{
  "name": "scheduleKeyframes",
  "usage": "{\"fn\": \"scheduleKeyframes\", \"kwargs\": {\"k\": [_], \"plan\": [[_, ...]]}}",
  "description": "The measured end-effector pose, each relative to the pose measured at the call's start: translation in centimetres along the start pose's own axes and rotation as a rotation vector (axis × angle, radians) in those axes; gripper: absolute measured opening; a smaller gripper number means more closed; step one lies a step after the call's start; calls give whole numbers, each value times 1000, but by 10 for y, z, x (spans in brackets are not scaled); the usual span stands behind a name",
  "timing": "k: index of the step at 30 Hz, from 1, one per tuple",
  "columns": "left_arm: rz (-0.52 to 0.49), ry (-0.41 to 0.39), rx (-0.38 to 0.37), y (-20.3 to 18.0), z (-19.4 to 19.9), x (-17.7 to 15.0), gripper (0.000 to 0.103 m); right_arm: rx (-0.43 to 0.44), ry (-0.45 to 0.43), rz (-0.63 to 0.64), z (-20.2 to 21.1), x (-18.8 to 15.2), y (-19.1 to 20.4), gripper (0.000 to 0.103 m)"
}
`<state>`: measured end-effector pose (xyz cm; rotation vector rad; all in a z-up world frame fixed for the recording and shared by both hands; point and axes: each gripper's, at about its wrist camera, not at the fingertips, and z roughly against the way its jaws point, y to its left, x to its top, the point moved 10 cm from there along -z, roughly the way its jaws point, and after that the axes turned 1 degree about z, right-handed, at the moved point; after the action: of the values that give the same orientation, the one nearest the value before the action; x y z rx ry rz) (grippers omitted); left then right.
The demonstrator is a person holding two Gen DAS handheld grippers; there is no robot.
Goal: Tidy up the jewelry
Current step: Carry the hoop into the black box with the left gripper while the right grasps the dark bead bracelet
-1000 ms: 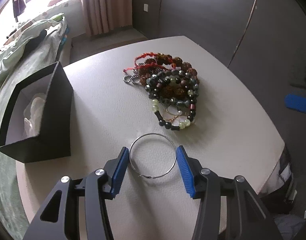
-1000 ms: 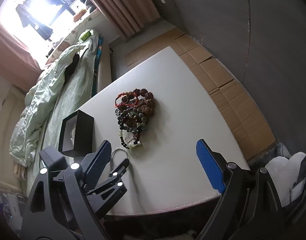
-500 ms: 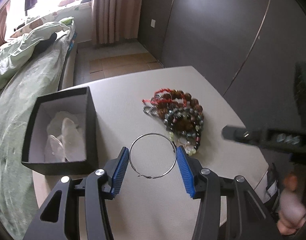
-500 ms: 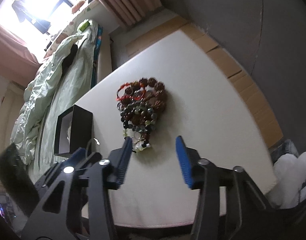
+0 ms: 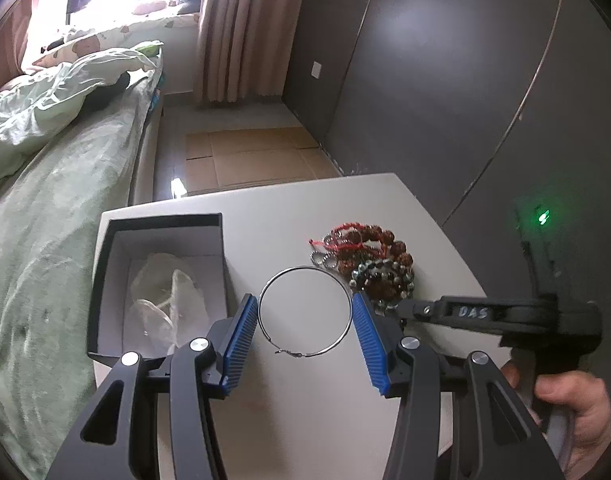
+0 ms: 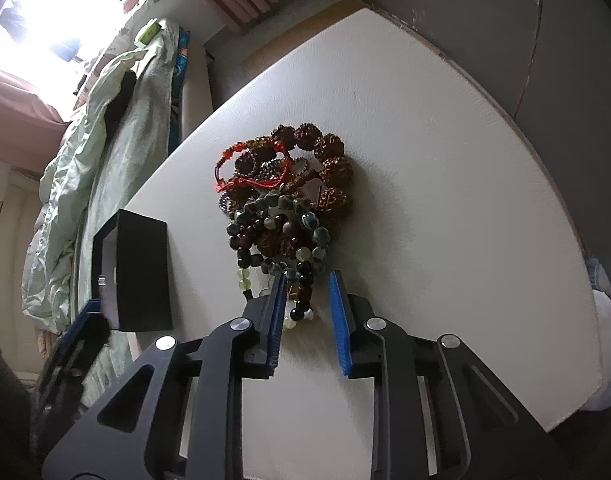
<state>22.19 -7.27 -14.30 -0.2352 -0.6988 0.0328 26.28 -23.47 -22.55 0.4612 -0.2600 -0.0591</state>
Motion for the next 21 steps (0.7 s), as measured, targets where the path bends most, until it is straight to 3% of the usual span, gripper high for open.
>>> {"fn": "scheduleKeyframes", "kwargs": {"k": [3, 21], "plan": [[14, -13, 0, 6, 6, 5, 47, 16, 13, -23, -6, -2, 1, 9], [105, -53, 72, 67, 28, 14, 48, 224, -110, 40, 46, -8, 51, 9]]}}
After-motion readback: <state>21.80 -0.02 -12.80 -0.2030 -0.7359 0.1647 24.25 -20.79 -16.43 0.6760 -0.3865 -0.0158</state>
